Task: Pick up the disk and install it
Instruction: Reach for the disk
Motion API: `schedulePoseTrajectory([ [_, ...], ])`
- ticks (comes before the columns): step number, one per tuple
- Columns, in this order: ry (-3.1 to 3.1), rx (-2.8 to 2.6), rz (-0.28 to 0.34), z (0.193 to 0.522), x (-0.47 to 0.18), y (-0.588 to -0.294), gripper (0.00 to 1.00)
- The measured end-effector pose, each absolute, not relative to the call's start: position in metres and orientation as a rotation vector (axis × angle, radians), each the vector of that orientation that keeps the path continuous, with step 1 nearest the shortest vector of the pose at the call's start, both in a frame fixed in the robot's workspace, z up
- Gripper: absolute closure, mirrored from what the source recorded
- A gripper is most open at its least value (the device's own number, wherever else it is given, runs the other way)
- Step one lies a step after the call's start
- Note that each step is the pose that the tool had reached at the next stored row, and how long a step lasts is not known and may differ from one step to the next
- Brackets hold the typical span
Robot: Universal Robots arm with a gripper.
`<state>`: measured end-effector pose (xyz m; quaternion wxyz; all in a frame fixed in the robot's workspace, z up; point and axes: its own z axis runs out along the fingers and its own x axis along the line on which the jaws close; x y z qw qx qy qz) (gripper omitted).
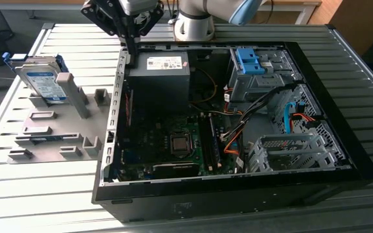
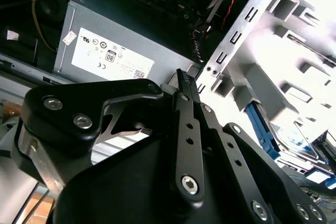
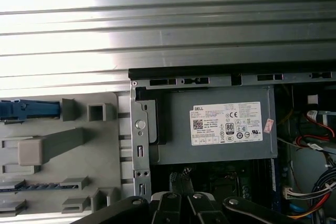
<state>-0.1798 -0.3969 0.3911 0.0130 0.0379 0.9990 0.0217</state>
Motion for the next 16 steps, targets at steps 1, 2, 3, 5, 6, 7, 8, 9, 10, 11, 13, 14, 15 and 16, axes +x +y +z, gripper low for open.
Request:
schedulePoseTrajectory([
  [1,3.113,0.118,0.068,0.3911,-0.1801,-0.3968,0.89],
  [2,3.113,0.118,0.068,0.3911,-0.1806,-0.3967,0.89],
  [3,3.113,0.118,0.068,0.391,-0.1811,-0.3966,0.89],
  [5,3.113,0.118,0.068,0.391,-0.1821,-0.3963,0.89],
  [6,3.113,0.118,0.068,0.391,-0.1824,-0.3961,0.89],
  [7,3.113,0.118,0.068,0.391,-0.1826,-0.3961,0.89],
  [8,3.113,0.118,0.068,0.391,-0.1828,-0.3961,0.89],
  [9,3.113,0.118,0.068,0.391,-0.183,-0.3961,0.89],
  [10,3.113,0.118,0.068,0.391,-0.1831,-0.3961,0.89],
  [11,3.113,0.118,0.068,0.391,-0.1833,-0.3961,0.89],
  [13,3.113,0.118,0.068,0.391,-0.1839,-0.3961,0.89],
  [14,3.113,0.118,0.068,0.391,-0.1841,-0.3961,0.89],
  [15,3.113,0.118,0.068,0.3909,-0.1844,-0.3961,0.89],
  [16,3.113,0.118,0.068,0.391,-0.1846,-0.3961,0.89],
])
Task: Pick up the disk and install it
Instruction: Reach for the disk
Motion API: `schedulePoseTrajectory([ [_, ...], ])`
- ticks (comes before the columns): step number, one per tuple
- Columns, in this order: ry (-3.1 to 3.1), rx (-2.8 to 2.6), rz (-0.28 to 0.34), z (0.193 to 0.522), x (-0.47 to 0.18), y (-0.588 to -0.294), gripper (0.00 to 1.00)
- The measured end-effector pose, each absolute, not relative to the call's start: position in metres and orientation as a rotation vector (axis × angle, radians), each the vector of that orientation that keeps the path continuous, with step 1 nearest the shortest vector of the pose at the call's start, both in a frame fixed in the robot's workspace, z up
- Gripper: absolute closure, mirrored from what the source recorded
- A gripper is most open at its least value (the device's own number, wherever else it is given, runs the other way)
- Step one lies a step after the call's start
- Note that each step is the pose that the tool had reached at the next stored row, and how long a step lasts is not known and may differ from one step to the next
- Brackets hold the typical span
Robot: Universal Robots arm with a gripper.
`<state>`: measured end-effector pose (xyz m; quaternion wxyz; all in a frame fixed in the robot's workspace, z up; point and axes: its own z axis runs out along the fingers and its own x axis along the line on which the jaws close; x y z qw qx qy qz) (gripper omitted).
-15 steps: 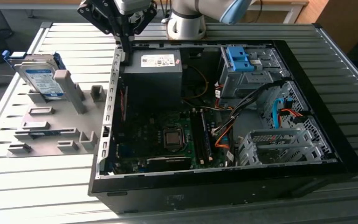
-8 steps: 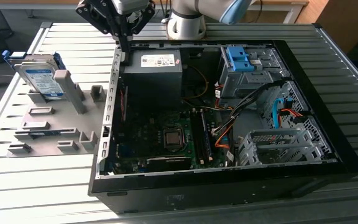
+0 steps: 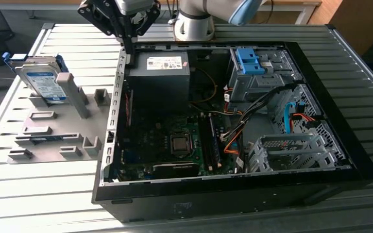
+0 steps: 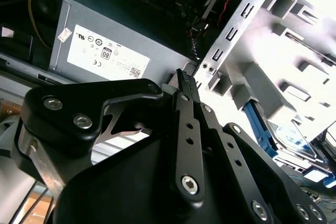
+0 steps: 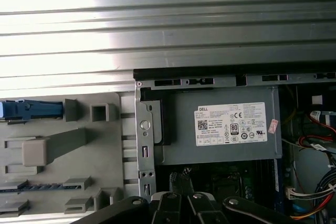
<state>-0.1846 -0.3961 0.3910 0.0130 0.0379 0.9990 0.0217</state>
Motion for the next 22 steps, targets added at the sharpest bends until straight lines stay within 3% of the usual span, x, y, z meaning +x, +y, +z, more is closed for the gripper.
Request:
schedulePoseTrajectory([
  [22,3.113,0.118,0.068,0.3907,-0.1891,-0.3947,0.89],
])
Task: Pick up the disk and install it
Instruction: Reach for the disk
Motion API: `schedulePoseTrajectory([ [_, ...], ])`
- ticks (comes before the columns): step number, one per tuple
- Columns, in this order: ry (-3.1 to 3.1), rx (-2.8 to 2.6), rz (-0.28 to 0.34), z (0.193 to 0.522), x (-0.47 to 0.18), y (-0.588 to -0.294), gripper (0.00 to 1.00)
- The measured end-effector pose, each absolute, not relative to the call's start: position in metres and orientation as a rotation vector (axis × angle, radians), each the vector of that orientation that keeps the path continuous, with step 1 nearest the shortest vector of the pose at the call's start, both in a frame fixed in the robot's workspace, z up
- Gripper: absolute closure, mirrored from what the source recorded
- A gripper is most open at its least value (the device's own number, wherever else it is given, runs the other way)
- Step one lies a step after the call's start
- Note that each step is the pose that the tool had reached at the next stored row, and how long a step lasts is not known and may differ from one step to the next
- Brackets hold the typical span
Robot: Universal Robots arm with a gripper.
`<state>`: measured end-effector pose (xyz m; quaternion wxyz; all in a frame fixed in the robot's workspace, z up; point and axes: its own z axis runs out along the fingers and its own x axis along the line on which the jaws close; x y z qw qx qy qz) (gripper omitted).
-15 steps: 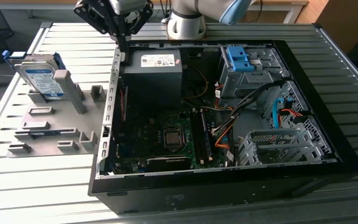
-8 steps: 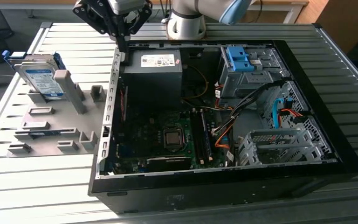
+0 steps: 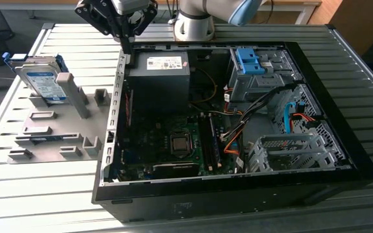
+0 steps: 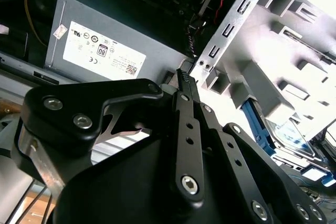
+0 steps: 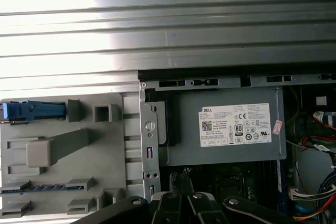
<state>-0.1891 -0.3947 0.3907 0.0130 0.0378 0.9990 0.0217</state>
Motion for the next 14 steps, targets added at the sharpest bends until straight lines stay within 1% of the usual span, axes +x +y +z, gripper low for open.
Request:
schedulePoseTrajectory([
  [14,3.113,0.118,0.068,0.3905,-0.1937,-0.3943,0.89],
])
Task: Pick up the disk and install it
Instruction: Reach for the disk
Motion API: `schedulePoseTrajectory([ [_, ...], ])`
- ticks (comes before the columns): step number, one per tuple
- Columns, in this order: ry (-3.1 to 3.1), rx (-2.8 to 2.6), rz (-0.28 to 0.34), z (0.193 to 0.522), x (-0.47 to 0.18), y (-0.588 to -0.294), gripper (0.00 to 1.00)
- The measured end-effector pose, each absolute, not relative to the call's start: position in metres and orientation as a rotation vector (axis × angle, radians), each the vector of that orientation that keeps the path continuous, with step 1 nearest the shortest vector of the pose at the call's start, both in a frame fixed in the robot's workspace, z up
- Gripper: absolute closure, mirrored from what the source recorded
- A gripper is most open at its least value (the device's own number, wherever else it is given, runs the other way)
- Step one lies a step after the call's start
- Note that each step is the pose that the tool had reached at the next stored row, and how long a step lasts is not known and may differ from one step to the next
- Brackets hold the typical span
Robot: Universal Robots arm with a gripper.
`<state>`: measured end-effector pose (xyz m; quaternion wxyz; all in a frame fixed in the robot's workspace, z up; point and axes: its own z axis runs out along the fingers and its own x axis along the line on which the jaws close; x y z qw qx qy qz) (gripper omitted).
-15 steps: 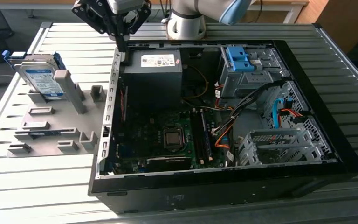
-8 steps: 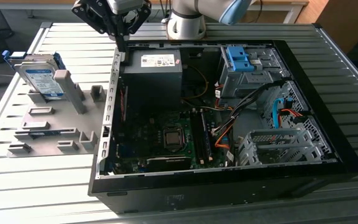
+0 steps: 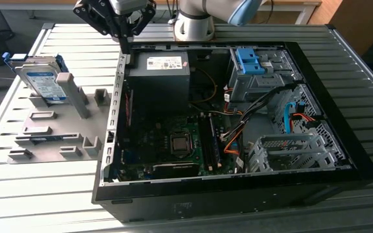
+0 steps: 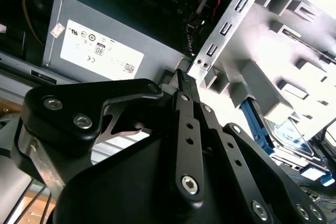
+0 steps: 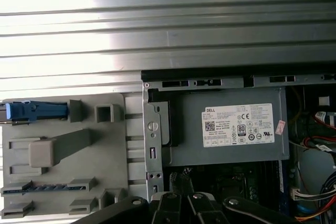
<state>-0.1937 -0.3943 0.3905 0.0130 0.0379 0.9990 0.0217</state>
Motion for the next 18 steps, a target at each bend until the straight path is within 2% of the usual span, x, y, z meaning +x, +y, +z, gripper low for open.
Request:
schedulePoseTrajectory([
  [18,3.112,0.118,0.068,0.388,-0.223,-0.393,0.89],
])
